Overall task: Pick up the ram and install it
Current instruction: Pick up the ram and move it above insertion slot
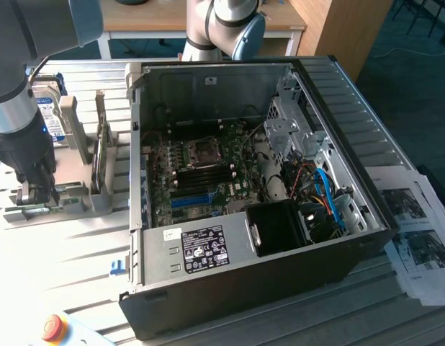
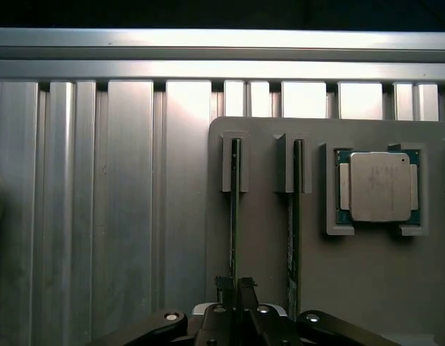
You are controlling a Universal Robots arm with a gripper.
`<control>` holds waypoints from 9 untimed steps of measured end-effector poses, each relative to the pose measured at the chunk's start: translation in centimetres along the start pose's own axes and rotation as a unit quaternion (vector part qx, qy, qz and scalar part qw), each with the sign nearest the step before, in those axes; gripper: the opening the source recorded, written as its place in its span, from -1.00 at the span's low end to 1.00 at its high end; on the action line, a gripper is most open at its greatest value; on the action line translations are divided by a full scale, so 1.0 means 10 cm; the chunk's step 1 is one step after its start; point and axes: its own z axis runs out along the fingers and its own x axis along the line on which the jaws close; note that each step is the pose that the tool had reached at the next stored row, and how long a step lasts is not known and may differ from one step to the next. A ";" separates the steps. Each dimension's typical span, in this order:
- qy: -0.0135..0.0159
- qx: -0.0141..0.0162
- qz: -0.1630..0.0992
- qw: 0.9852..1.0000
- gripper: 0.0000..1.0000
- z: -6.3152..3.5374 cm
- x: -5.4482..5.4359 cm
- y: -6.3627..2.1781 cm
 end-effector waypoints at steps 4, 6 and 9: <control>0.000 0.000 0.000 1.000 -0.67 0.000 0.00 0.000; 0.000 0.000 0.000 1.000 -0.67 0.000 0.00 0.000; 0.000 0.000 0.000 1.000 -0.67 0.000 0.00 0.000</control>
